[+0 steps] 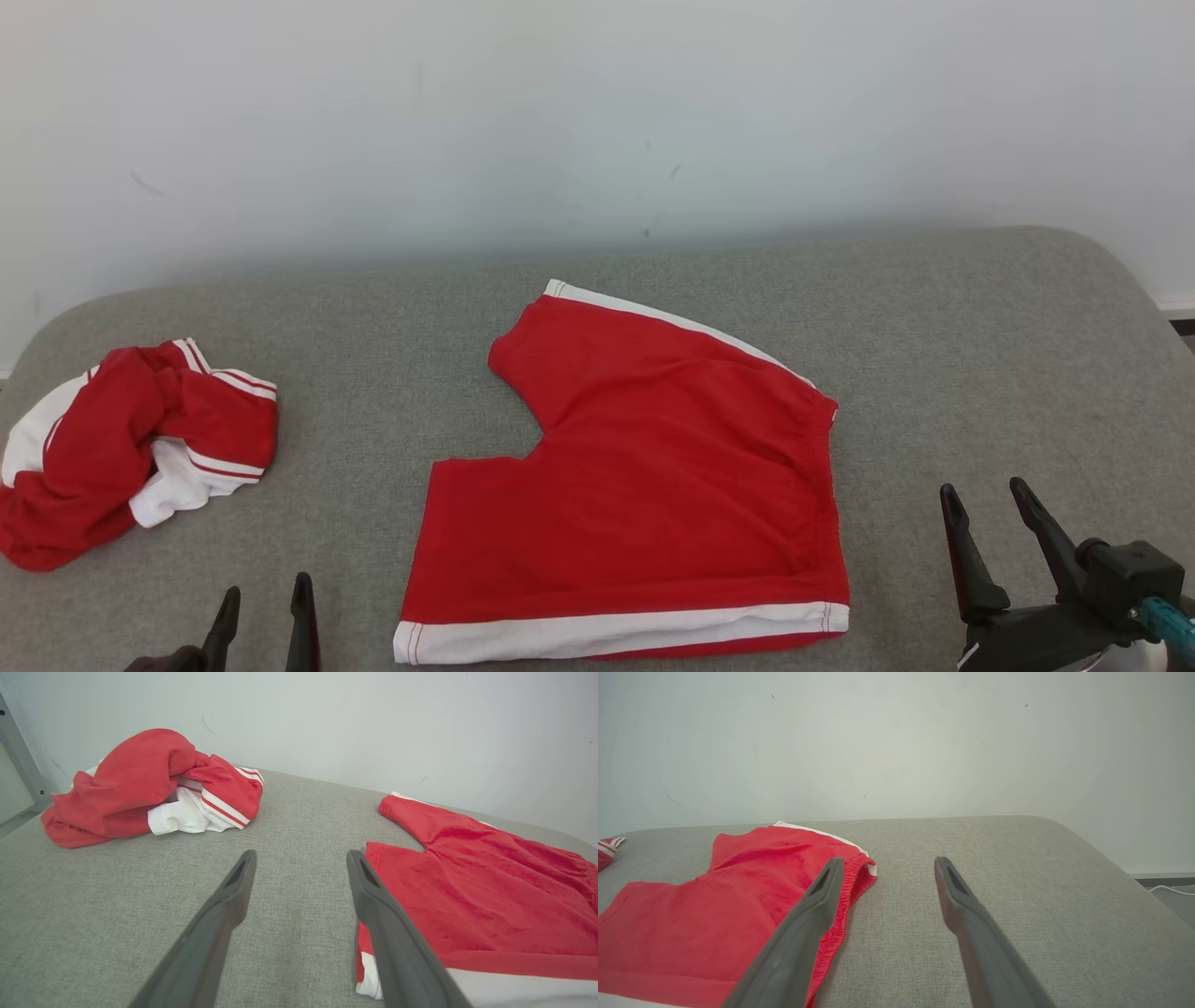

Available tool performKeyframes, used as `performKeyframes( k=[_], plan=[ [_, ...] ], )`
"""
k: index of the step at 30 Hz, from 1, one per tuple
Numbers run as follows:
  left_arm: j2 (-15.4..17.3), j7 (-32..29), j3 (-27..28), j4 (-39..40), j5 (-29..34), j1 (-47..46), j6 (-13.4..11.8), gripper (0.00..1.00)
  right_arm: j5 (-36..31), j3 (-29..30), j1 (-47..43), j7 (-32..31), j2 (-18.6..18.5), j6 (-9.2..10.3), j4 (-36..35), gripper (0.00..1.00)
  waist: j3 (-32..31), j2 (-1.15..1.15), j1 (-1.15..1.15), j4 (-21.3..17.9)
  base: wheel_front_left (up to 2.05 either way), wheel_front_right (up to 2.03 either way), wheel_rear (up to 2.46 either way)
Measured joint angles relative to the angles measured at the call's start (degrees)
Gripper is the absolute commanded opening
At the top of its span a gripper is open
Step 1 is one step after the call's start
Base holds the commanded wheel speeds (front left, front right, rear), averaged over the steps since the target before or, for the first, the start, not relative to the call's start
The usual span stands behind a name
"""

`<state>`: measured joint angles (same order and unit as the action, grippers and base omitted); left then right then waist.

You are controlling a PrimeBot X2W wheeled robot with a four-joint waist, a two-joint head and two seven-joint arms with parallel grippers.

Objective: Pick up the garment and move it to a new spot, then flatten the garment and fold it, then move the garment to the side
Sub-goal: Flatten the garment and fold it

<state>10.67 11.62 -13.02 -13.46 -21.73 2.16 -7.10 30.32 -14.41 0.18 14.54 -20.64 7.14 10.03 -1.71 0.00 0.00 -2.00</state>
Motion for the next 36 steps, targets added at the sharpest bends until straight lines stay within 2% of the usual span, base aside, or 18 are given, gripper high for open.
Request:
performKeyframes(
  k=[36],
  plan=[
    [-1.65,-4.22,2.27,2.08,3.63,0.07,-0.01,1.0,-2.21,0.92,-0.02,-3.1,1.14,0.0,-0.55,1.0,-0.15,0.0,0.0,-0.09,0.0,0.0,0.0]
  ],
)
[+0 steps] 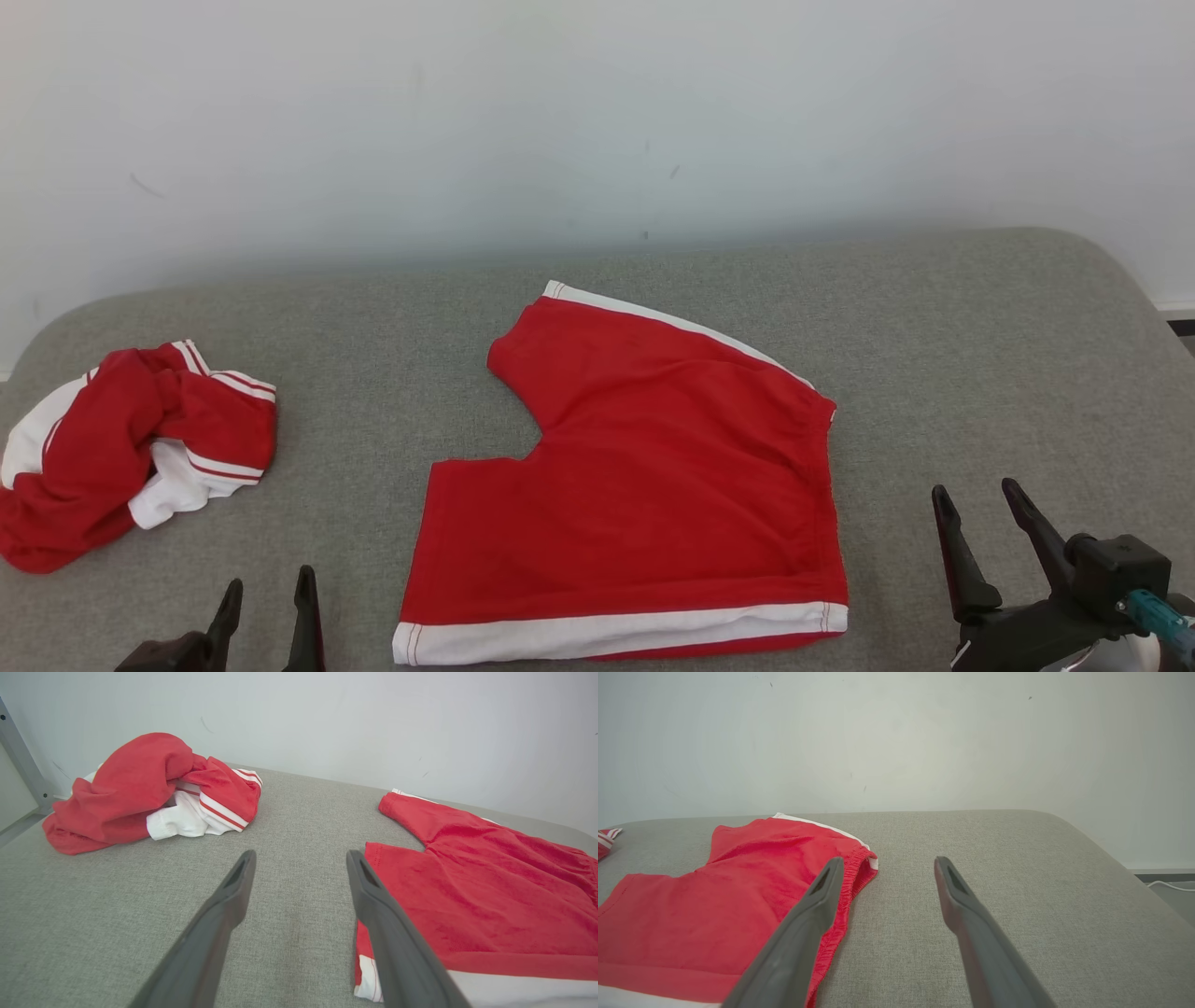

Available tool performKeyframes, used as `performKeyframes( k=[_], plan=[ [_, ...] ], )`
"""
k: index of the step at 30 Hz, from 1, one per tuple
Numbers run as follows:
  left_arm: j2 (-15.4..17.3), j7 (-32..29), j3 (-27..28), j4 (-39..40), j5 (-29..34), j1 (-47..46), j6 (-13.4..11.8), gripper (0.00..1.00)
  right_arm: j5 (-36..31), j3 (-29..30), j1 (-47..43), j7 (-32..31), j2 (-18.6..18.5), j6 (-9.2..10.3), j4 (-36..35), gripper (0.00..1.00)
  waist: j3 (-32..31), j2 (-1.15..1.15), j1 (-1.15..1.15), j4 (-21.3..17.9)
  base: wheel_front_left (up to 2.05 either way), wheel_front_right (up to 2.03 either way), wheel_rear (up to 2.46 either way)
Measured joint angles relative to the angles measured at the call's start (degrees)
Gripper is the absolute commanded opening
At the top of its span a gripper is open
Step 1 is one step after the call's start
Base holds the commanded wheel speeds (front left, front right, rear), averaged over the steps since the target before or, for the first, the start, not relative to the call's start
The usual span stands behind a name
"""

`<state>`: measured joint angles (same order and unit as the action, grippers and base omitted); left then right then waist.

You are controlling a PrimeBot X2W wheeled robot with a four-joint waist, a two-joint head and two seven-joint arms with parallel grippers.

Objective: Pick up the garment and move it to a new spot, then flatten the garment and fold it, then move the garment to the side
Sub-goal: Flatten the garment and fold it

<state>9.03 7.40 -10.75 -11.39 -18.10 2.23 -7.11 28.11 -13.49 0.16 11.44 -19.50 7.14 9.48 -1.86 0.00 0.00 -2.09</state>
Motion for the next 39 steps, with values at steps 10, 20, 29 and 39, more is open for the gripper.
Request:
performKeyframes(
  k=[10,20,29,39],
  plan=[
    [0.0,-0.82,0.38,0.64,0.49,0.0,0.0,1.0,-0.33,0.3,-0.12,-0.44,0.07,0.0,-0.22,1.0,-0.08,0.0,0.0,0.05,0.0,0.0,0.0],
    [0.09,-1.4,0.7,1.3,1.72,-0.02,0.0,1.0,-0.53,0.23,-0.73,-0.91,0.27,0.0,-0.45,1.0,0.05,0.0,0.0,0.04,0.0,0.0,0.0],
    [0.0,-1.82,0.81,1.69,1.96,-0.01,0.0,1.0,-0.03,0.71,-0.73,-0.85,1.33,0.0,-0.54,1.0,0.12,0.0,0.0,-0.06,0.0,0.0,0.0],
    [0.05,-2.5,0.51,2.22,2.02,0.0,0.07,1.0,0.94,0.82,-0.74,-0.88,1.51,-0.66,-0.52,1.0,0.0,0.0,0.0,0.17,0.0,0.0,0.0]
  ],
)
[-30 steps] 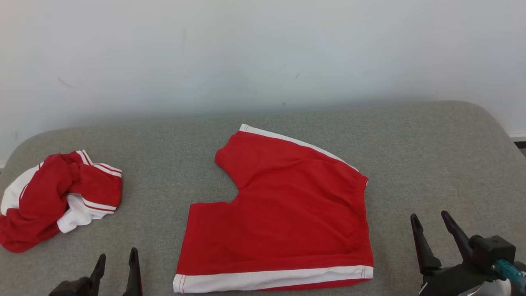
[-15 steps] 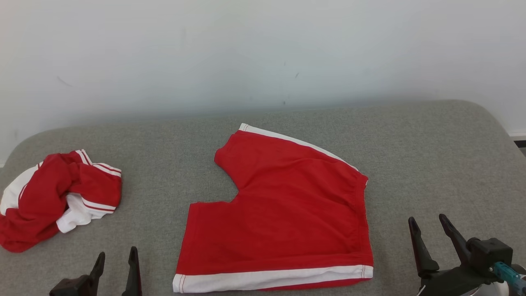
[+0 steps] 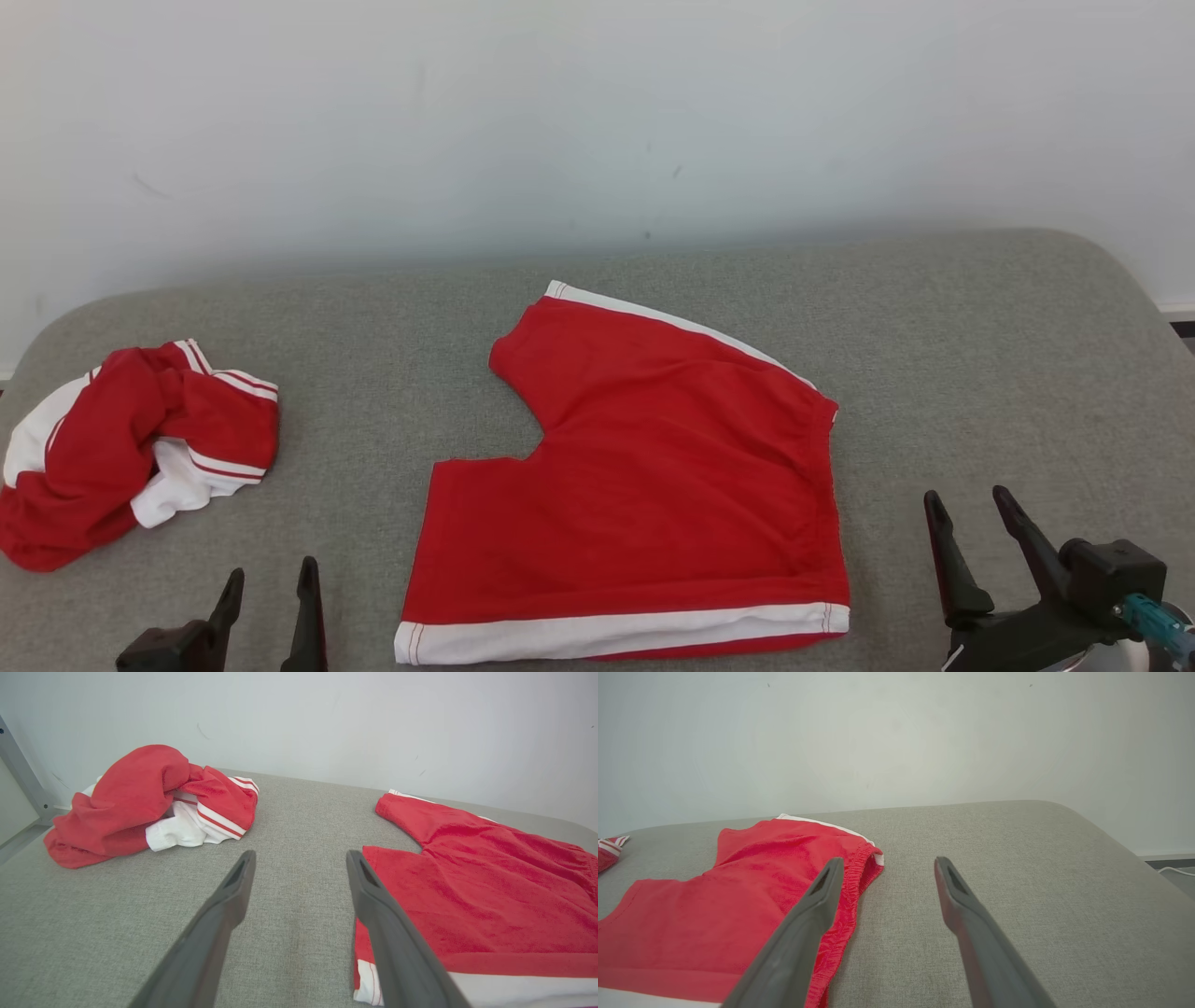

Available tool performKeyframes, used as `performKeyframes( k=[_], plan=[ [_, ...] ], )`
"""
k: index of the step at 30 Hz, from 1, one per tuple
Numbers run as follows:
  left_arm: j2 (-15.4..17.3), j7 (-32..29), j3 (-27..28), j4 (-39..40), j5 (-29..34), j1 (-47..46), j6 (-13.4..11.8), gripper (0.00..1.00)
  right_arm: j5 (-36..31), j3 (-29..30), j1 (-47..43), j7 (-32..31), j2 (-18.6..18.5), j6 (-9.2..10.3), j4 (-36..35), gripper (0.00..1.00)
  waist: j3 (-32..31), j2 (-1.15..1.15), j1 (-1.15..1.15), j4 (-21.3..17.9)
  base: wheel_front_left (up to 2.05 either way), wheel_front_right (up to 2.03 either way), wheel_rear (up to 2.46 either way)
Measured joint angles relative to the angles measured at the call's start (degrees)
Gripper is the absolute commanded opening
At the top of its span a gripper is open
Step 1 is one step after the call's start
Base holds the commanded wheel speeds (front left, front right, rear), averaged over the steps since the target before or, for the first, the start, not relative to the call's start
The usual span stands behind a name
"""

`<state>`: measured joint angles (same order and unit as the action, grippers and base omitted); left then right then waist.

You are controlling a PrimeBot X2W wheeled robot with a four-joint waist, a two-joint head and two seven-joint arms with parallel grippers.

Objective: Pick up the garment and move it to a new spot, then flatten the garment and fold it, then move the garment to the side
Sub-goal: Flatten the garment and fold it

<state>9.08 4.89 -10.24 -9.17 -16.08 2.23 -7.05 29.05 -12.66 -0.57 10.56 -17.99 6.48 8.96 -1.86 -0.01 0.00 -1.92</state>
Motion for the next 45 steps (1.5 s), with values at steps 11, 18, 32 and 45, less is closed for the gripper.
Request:
performKeyframes(
  k=[11,18,32,45],
  plan=[
    [-0.21,-5.17,-4.95,-0.67,-0.75,-0.1,4.46,1.0,1.81,-4.8,0.05,-6.53,0.16,-3.48,-0.16,1.0,0.82,0.0,0.0,0.6,0.0,0.0,0.0],
    [-0.87,-8.92,-7.73,-4.89,-2.63,-1.12,7.66,1.0,0.93,-10.13,2.09,-13.41,0.26,-4.99,3.68,1.0,2.51,0.0,0.0,0.72,0.0,0.0,0.0],
    [-2.89,-12.01,-7.9,-14.63,-4.01,-6.41,9.35,1.0,1.1,-12.06,6.94,-18.49,3.53,-5.47,11.14,1.0,5.24,0.0,0.0,0.85,0.0,0.0,0.0],
    [-3.08,-11.26,-8.31,-17.56,-3.37,-8.73,9.09,0.0,2.88,-11.49,8.16,-18.37,4.57,-7.09,13.63,0.0,5.55,0.0,0.0,0.68,0.0,0.0,0.0]
  ],
)
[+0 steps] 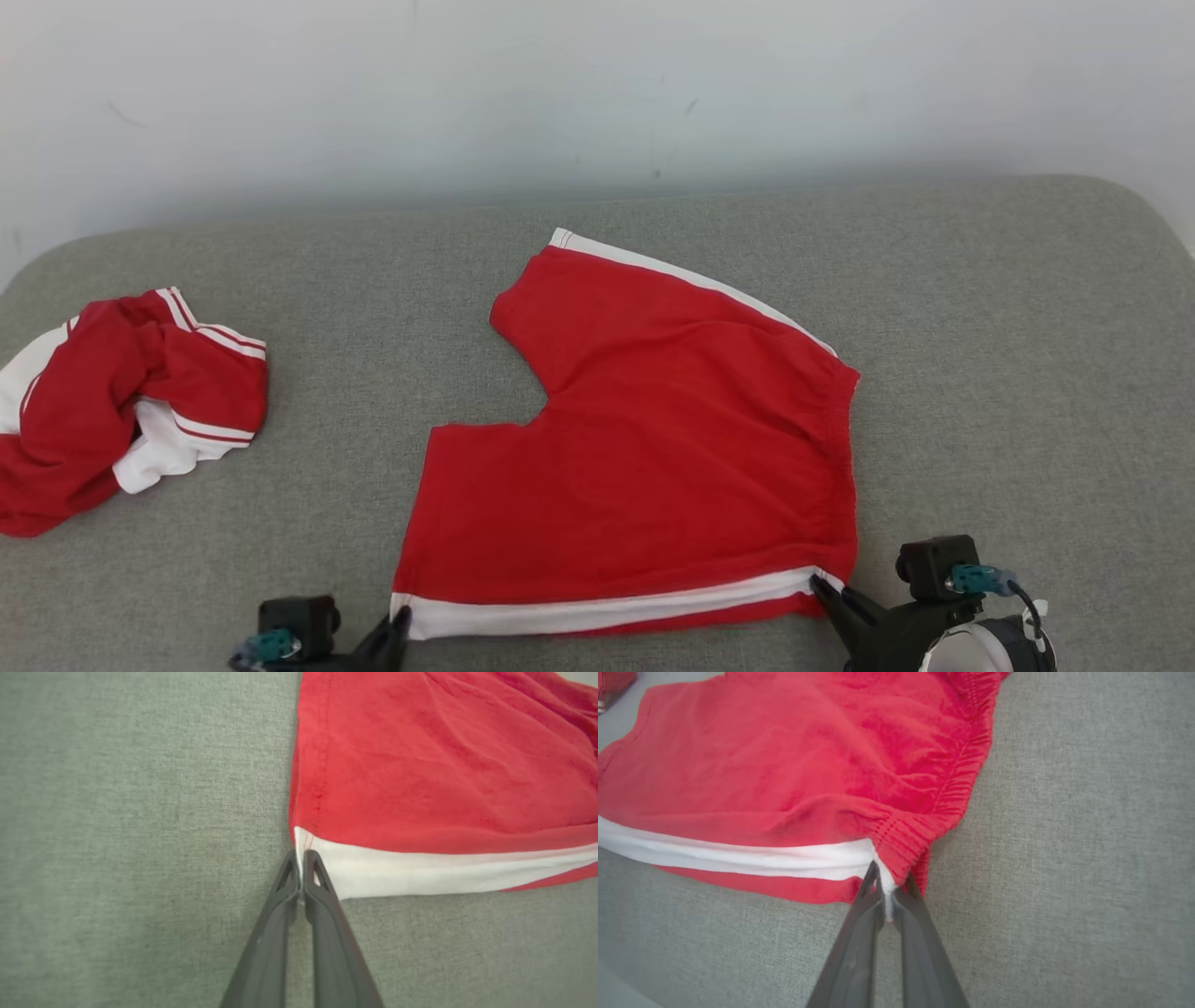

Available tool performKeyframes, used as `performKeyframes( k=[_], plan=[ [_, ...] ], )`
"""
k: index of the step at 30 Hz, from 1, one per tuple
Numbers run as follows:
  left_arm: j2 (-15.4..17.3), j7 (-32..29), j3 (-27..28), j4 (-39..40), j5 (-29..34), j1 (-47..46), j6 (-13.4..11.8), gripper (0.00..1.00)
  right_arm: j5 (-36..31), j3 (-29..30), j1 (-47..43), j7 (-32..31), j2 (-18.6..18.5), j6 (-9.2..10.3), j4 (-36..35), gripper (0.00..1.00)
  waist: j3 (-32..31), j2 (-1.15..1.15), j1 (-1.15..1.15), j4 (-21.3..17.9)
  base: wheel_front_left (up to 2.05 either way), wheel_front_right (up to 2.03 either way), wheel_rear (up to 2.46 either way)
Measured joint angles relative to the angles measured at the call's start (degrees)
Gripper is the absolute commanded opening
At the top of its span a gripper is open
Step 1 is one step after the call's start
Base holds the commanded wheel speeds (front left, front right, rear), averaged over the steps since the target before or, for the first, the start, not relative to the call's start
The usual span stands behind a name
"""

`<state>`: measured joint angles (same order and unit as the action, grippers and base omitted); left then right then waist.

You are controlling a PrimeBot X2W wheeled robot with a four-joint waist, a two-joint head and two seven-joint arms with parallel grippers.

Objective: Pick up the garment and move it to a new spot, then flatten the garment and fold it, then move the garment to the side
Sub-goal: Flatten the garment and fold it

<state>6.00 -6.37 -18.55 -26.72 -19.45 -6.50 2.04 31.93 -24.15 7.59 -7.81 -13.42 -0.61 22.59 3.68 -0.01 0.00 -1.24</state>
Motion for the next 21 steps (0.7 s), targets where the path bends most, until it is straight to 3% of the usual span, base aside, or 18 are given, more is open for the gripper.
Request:
performKeyframes(
  k=[7,12,21],
  plan=[
    [2.21,2.52,1.51,5.36,-0.03,0.16,0.09,0.0,4.1,2.58,-1.65,2.12,-0.18,-2.78,-4.65,0.0,-0.05,0.0,0.0,0.09,0.0,0.0,0.0],
    [3.6,3.35,2.61,10.38,-0.33,-1.75,1.49,0.0,7.27,5.55,-2.24,3.59,-0.85,-3.7,-10.7,0.0,0.39,0.0,0.0,-0.39,0.0,0.0,0.0],
    [6.65,-2.66,0.58,13.23,-1.32,-15.54,4.58,0.0,11.89,8.8,3.15,2.19,-2.4,-4.74,-16.14,0.0,3.22,0.0,0.0,-2.14,0.0,0.0,0.0]
  ],
)
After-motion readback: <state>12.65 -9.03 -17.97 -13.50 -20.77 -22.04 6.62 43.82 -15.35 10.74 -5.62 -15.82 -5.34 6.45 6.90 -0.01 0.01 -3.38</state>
